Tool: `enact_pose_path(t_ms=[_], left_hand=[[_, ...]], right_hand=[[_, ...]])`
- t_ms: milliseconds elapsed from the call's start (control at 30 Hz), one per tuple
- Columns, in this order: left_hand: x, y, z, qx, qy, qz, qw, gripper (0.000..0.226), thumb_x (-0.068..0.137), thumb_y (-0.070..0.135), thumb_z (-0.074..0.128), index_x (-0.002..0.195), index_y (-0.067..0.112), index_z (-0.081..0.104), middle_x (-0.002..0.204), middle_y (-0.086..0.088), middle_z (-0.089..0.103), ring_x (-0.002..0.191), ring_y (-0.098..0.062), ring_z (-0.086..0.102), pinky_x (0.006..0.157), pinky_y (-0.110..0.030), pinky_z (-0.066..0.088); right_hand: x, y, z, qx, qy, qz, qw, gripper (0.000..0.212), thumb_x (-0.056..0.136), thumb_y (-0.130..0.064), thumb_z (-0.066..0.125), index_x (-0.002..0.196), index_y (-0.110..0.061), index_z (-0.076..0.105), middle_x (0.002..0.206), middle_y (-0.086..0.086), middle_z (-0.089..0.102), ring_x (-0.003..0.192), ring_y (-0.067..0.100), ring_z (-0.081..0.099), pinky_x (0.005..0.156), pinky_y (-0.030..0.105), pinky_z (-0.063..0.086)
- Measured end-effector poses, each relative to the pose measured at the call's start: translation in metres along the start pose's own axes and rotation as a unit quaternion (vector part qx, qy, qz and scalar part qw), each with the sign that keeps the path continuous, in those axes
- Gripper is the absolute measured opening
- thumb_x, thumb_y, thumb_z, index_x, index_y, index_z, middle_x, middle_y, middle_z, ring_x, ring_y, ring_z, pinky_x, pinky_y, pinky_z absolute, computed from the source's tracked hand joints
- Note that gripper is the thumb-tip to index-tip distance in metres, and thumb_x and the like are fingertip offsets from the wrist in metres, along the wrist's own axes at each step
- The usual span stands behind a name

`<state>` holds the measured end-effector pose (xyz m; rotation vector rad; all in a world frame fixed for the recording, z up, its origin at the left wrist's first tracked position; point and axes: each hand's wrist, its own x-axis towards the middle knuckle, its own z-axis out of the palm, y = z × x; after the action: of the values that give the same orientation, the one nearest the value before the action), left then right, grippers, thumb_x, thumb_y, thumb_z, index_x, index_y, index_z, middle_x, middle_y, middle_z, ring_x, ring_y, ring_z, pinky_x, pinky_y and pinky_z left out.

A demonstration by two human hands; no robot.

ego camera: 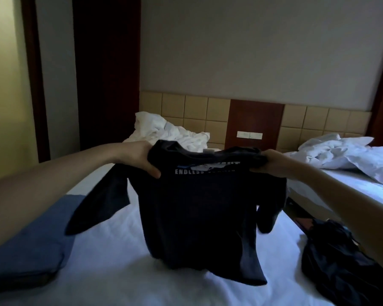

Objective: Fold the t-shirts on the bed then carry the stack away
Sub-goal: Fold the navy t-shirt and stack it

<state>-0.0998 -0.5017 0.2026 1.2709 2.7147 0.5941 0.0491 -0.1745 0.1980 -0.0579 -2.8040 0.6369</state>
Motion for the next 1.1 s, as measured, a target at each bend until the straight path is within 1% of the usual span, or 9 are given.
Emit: enact_pose_path(t_ms=[100,167,267,533,667,767,900,1000,1100], left_hand=[[0.009,-0.015,0.005,0.048,-0.023,-0.019,0.998,0.022,0.074,0.025,0.079,0.087,0.012,0.069,0.084,-0.005,0.070,0.080,-0.020,0.067,0.076,-0.031,0.052],[0.018,-0.024,0.009,0.065,-0.031,-0.023,0.997,0.017,0.079,0.028,0.075,0.084,0.013,0.067,0.080,-0.001,0.067,0.077,-0.017,0.063,0.074,-0.029,0.049],[0.033,-0.037,0.015,0.085,-0.041,-0.031,0.995,0.011,0.082,0.031,0.070,0.079,0.024,0.062,0.081,0.006,0.063,0.079,-0.012,0.059,0.073,-0.022,0.045],[0.085,-0.084,0.050,0.046,-0.083,-0.075,0.993,0.025,0.069,0.037,0.082,0.075,0.022,0.063,0.073,0.007,0.066,0.068,-0.008,0.062,0.061,-0.017,0.044],[0.130,-0.102,0.027,0.126,0.097,-0.080,0.984,0.028,0.078,0.034,0.073,0.070,0.017,0.053,0.067,0.003,0.053,0.070,-0.018,0.055,0.060,-0.026,0.038],[0.153,-0.091,-0.008,0.228,0.245,-0.095,0.937,0.027,0.090,0.041,0.056,0.075,0.020,0.047,0.067,0.006,0.042,0.070,-0.016,0.048,0.061,-0.028,0.034],[0.164,-0.094,-0.022,0.309,0.369,-0.054,0.875,0.026,0.095,0.033,0.047,0.106,0.015,0.061,0.082,-0.005,0.061,0.077,-0.028,0.058,0.060,-0.030,0.034],[0.155,-0.109,0.000,0.331,0.349,-0.047,0.875,0.027,0.095,0.029,0.047,0.114,0.015,0.060,0.093,-0.011,0.065,0.085,-0.031,0.061,0.060,-0.031,0.033],[0.147,-0.131,0.055,0.293,0.270,-0.046,0.916,0.017,0.089,0.026,0.056,0.100,0.015,0.064,0.092,-0.008,0.067,0.088,-0.029,0.064,0.065,-0.032,0.044]], right_hand=[[0.003,0.000,0.009,-0.029,-0.094,-0.002,0.995,0.016,0.085,-0.019,0.067,0.083,-0.029,0.055,0.081,-0.011,0.060,0.075,0.003,0.057,0.064,0.009,0.043],[0.008,0.002,0.015,-0.130,-0.151,-0.009,0.980,0.034,0.079,-0.026,0.074,0.105,-0.029,0.053,0.098,-0.014,0.059,0.092,0.007,0.059,0.075,0.008,0.042],[0.029,0.018,0.028,-0.234,-0.083,-0.024,0.968,0.059,0.081,-0.033,0.070,0.133,-0.019,0.045,0.120,-0.002,0.060,0.109,0.019,0.057,0.093,0.028,0.044],[0.099,0.063,0.084,-0.208,-0.017,-0.015,0.978,0.030,0.086,-0.035,0.065,0.110,-0.021,0.056,0.103,0.000,0.064,0.099,0.024,0.060,0.084,0.042,0.050],[0.151,0.064,0.079,-0.232,0.103,-0.001,0.967,0.010,0.092,-0.025,0.053,0.101,-0.022,0.050,0.090,0.000,0.063,0.083,0.026,0.062,0.071,0.037,0.049],[0.187,0.054,0.063,-0.221,0.239,-0.030,0.945,0.005,0.090,-0.016,0.052,0.090,-0.019,0.047,0.074,-0.002,0.055,0.067,0.024,0.052,0.057,0.032,0.032],[0.213,0.048,0.054,-0.228,0.332,-0.078,0.912,0.005,0.087,-0.009,0.054,0.087,-0.013,0.051,0.083,0.009,0.062,0.080,0.031,0.058,0.067,0.030,0.026],[0.208,0.056,0.071,-0.250,0.297,-0.079,0.918,0.010,0.083,-0.006,0.054,0.092,-0.011,0.055,0.090,0.010,0.065,0.087,0.032,0.059,0.071,0.033,0.027],[0.183,0.074,0.119,-0.254,0.158,-0.021,0.954,0.014,0.087,-0.014,0.054,0.100,-0.013,0.055,0.097,0.010,0.065,0.089,0.031,0.061,0.073,0.033,0.037]])
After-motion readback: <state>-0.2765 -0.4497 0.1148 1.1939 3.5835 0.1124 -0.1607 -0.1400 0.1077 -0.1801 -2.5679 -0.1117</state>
